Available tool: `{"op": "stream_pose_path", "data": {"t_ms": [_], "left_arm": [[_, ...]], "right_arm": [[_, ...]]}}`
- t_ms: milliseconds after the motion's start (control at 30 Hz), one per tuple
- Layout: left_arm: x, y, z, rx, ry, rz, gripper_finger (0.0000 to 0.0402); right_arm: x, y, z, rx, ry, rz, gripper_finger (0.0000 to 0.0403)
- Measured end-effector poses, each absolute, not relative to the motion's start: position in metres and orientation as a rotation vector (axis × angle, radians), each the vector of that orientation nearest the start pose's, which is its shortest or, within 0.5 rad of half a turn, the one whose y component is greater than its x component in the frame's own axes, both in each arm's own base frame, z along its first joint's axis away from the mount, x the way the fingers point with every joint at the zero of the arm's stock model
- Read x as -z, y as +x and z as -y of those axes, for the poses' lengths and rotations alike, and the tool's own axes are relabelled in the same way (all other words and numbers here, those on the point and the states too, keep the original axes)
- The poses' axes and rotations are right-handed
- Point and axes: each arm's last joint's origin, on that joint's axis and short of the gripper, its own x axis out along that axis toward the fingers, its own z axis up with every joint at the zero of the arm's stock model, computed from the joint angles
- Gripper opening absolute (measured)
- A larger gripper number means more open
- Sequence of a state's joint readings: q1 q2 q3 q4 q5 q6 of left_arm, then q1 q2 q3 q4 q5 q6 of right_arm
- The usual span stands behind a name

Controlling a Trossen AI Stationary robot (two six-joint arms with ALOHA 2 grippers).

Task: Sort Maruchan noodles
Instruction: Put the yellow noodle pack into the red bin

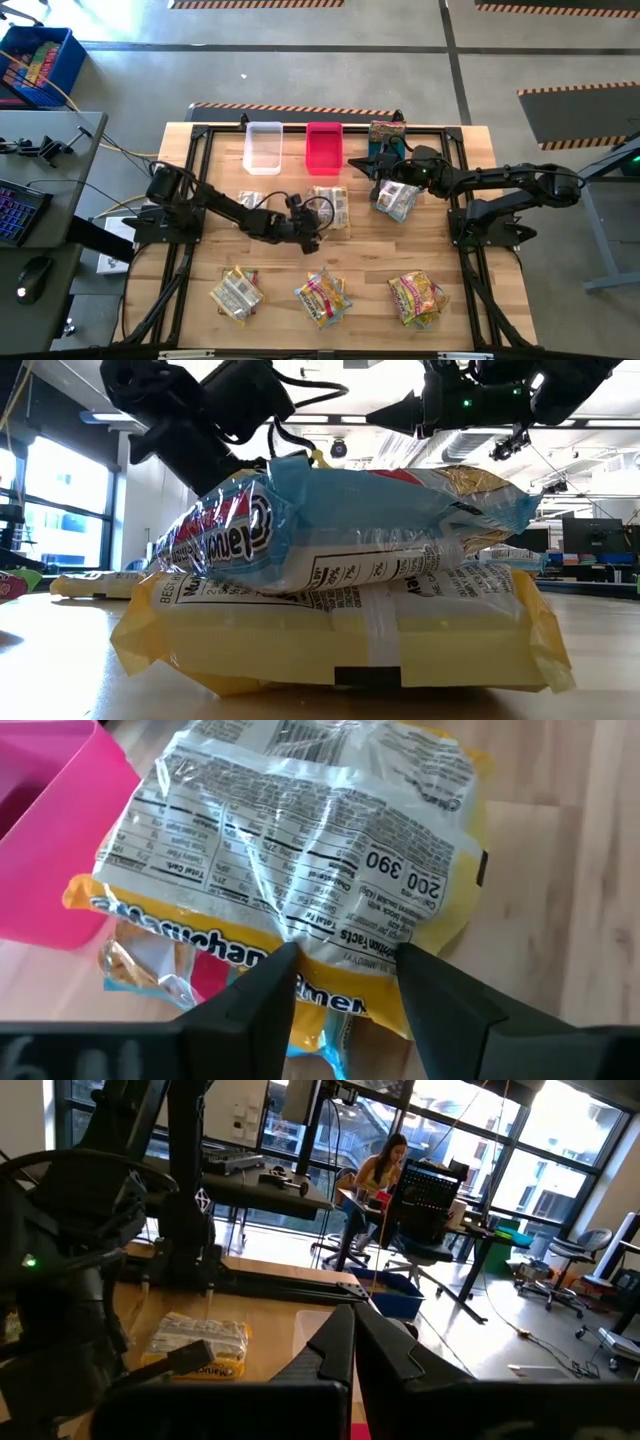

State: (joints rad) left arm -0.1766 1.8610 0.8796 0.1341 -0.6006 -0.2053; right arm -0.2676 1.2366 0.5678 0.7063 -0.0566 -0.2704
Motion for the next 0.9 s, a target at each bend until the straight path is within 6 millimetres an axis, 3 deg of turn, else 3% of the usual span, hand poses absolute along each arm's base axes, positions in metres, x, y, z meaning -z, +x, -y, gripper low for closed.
{"op": "stream_pose_path", "data": {"t_ms": [300,467,700,900], "left_arm": [[-0.121,0.340,0.044,-0.399,0.236,-0.767,0.0051],[-0.139,0.338,0.045,-0.315,0.226,-0.735,0.0005],[-0.169,0.334,0.042,-0.237,0.130,-0.662,0.0002],[-0.193,0.330,0.023,-0.217,-0.003,-0.592,0.0001]], "right_arm": [[-0.249,0.251,0.067,0.208,-0.264,-0.013,0.0000],[-0.247,0.251,0.067,0.206,-0.212,-0.032,0.0014],[-0.235,0.251,0.063,0.197,-0.136,-0.150,0.0099],[-0.230,0.255,0.040,0.280,-0.161,-0.231,0.0186]]}}
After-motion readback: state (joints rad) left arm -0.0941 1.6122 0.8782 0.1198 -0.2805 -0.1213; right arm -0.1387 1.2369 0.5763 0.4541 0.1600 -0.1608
